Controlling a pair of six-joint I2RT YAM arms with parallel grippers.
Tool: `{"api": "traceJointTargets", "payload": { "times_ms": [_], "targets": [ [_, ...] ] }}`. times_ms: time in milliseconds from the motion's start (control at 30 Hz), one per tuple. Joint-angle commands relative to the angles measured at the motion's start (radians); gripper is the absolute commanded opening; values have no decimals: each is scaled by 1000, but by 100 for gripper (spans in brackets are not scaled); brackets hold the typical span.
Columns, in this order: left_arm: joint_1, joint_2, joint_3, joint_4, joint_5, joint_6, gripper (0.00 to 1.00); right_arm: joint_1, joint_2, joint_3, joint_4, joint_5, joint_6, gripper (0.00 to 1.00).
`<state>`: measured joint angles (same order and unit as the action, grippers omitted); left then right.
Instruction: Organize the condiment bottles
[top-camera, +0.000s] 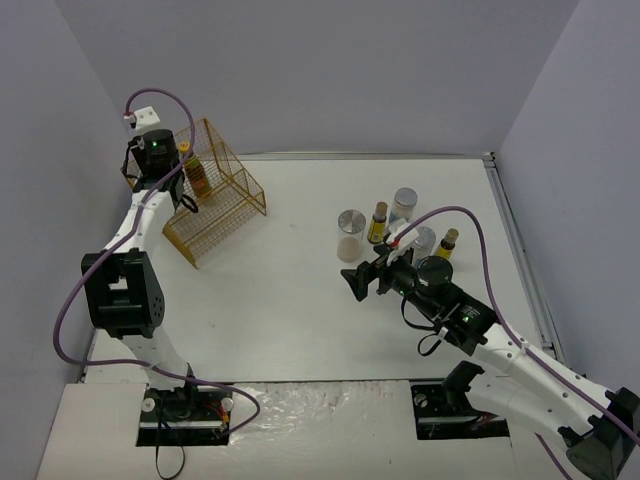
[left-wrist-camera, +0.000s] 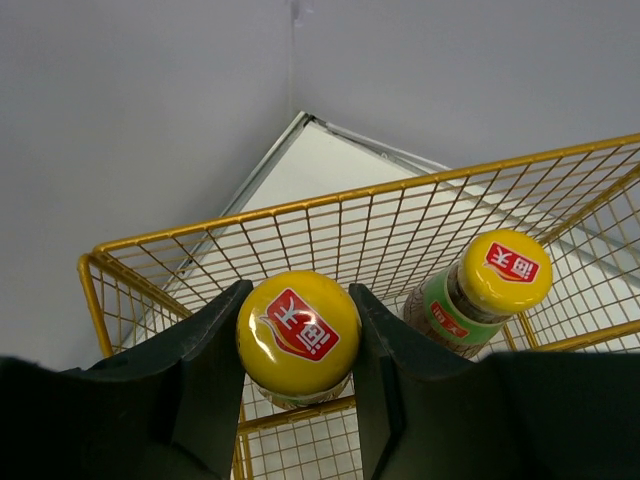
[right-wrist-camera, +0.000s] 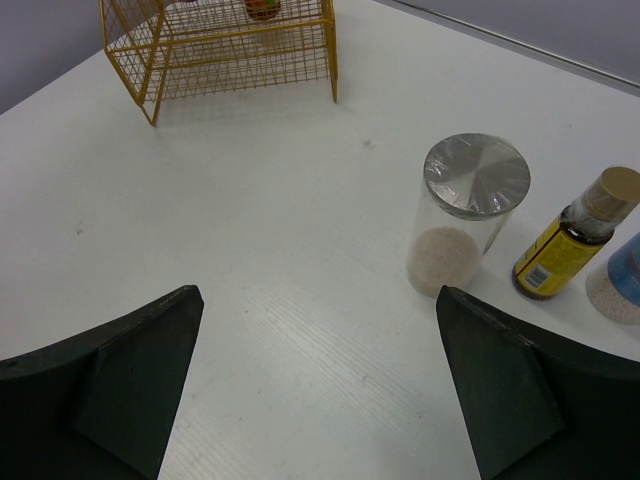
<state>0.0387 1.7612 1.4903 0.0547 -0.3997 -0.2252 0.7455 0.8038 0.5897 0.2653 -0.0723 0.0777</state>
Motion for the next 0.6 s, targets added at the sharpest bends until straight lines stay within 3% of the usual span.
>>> {"api": "traceJointTargets", "payload": {
  "times_ms": [0, 133, 333, 567],
  "targets": [
    [0, -22, 22, 162, -16, -50, 14, -8, -21, 2, 77, -4, 10, 100],
    [4, -10, 19, 152, -9, -75, 21, -8, -32, 2, 70, -1, 12, 100],
    [15, -12, 10, 115, -1, -104, 51, -8, -50, 1, 56, -1, 17, 100],
    [17, -73, 4, 29, 5, -135, 76, -8, -76, 11, 44, 3, 27, 100]
  ]
}}
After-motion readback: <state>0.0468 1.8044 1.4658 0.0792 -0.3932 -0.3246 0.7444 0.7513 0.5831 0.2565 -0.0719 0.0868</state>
